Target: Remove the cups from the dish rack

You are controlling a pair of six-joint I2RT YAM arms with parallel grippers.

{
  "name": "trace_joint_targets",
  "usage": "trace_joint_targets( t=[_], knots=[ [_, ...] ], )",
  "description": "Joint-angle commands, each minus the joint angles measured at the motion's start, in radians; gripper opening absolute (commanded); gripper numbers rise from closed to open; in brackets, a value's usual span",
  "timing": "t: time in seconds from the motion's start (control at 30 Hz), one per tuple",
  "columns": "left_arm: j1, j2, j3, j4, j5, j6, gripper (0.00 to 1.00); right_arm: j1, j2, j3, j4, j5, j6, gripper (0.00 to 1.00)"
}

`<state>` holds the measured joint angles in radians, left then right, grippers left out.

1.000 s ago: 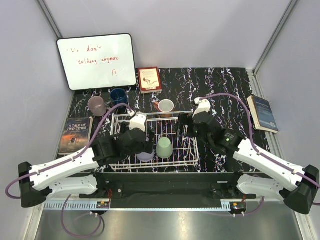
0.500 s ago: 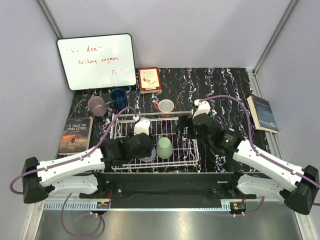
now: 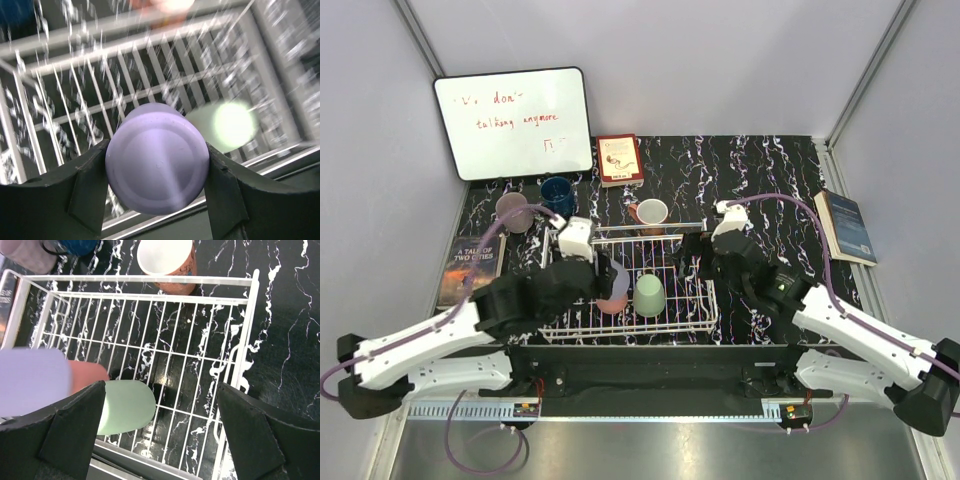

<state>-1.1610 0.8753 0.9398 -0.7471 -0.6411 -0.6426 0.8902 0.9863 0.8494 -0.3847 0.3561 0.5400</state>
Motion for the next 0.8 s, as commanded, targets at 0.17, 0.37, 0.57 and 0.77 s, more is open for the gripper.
trace_joint_targets(
  t=[0.17,0.37,0.57,0.77],
  knots=[
    [0.064,-0.130,0.077,0.374,0.122,0.147,0.00,0.010,-0.064,-0.064,0.268,-0.121,0.044,1.00],
    [0.256,-0.128,-0.010,0.655,0.472,0.055,0.00,0.010,-0.115,-0.081,0.374,-0.233,0.060,1.00],
    [0.464,-0.084,-0.093,0.957,0.742,-0.109,0.00,0.010,-0.258,-0.203,0.627,-0.270,0.074,0.99],
    [0.558,-0.007,-0.128,1.126,0.862,-0.224,0.00,0.010,-0.285,-0.214,0.659,-0.333,0.069,0.95]
  ],
)
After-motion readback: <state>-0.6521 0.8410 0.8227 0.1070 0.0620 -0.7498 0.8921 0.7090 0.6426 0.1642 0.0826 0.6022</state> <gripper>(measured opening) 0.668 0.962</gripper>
